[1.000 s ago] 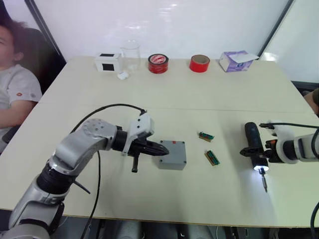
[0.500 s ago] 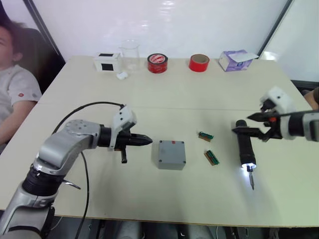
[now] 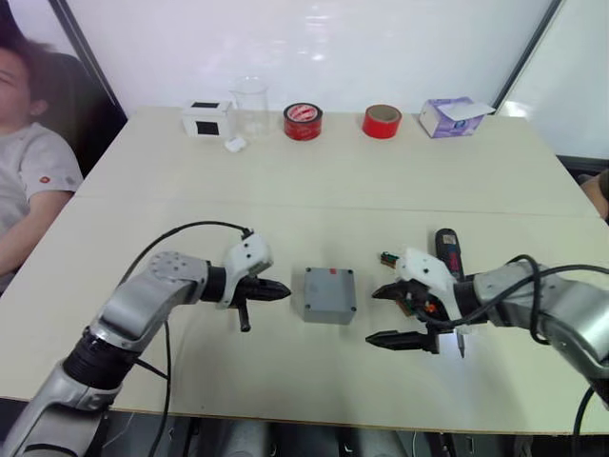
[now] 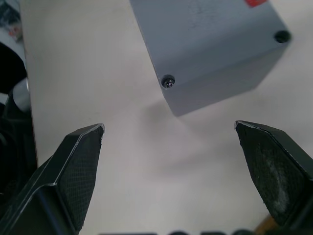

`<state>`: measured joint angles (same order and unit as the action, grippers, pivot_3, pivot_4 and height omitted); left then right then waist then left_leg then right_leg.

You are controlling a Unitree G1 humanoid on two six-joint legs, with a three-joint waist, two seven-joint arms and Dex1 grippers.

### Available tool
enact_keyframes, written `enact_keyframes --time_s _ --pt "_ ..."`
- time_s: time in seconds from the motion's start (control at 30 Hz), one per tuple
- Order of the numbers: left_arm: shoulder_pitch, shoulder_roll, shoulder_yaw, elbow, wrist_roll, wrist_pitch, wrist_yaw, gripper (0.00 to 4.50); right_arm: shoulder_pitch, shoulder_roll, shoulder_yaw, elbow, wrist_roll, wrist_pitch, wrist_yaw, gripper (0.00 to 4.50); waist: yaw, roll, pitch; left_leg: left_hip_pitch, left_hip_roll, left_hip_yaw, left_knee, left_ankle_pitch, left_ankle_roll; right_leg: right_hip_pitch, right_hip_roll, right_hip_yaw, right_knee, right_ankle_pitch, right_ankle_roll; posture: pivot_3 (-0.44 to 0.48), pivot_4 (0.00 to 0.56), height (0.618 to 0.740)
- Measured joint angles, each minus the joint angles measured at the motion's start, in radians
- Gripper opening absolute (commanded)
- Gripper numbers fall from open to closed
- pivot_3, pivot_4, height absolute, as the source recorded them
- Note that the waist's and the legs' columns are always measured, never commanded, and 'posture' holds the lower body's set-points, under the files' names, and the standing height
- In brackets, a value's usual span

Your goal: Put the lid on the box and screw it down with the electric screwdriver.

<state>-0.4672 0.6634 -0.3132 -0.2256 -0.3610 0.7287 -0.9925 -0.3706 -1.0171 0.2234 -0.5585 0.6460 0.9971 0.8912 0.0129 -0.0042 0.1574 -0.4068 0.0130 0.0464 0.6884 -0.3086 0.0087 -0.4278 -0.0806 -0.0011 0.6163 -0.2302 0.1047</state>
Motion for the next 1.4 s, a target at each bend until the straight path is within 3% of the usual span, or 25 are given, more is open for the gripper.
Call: enact_keyframes --time_s 0.2,0.53,0.7,0.87,1.0,1.17,1.4 --pt "-0.055 -0.066 -0.041 0.092 0.060 -0.062 0.005 0.00 -0.010 0.058 0.064 0.005 -0.034 0.004 0.002 4.45 -0.001 0.000 0.000 0.000 0.000 0.000 0.002 0.000 0.000 0.000 0.000 0.000 0.001 0.000 0.000 0.000 0.150 0.740" --pt "-0.161 -0.190 -0.066 0.292 0.155 -0.183 0.014 0.00 -0.012 0.116 0.066 -0.035 -0.010 0.070 -0.010 4.45 0.000 0.000 0.000 -0.001 0.000 -0.002 0.008 0.000 0.000 0.001 0.000 -0.001 0.005 0.000 0.000 0.000 0.150 0.740" --pt "-0.173 -0.191 -0.066 0.329 0.201 -0.212 0.031 0.00 -0.007 0.113 0.025 -0.051 0.014 0.094 -0.021 4.45 -0.001 0.000 0.000 -0.001 0.000 -0.002 0.008 0.000 0.001 0.001 0.000 -0.001 0.006 0.000 0.000 0.000 0.150 0.740" --pt "-0.072 -0.072 -0.046 0.208 0.181 -0.148 -0.022 0.00 -0.004 0.008 -0.005 0.008 -0.058 0.034 0.001 4.45 -0.007 0.000 0.000 0.000 0.001 -0.002 0.008 -0.001 0.001 0.001 0.000 -0.001 0.007 0.000 0.000 0.000 0.150 0.740" --pt "0.037 -0.009 -0.053 0.020 0.110 -0.053 -0.088 0.00 -0.053 0.012 0.052 0.133 -0.175 -0.089 0.025 4.45 -0.004 0.000 0.000 0.000 0.001 -0.001 0.009 -0.001 0.001 0.001 0.000 -0.001 0.008 0.000 0.000 0.000 0.150 0.740" --pt "0.051 -0.044 -0.059 -0.063 0.086 0.010 -0.063 0.00 -0.111 0.062 0.123 0.199 -0.257 -0.182 0.078 4.45 0.000 0.000 0.000 0.000 0.001 -0.002 0.010 -0.001 0.001 0.001 0.000 -0.001 0.010 0.000 0.000 0.000 0.150 0.740" --pt "-0.007 -0.110 -0.063 0.006 0.120 0.021 0.038 0.00 -0.103 0.110 0.150 0.168 -0.266 -0.168 0.116 4.45 -0.001 -0.001 0.000 0.000 0.000 -0.002 0.011 0.000 0.001 0.001 0.000 -0.001 0.012 0.000 0.000 0.000 0.150 0.740"
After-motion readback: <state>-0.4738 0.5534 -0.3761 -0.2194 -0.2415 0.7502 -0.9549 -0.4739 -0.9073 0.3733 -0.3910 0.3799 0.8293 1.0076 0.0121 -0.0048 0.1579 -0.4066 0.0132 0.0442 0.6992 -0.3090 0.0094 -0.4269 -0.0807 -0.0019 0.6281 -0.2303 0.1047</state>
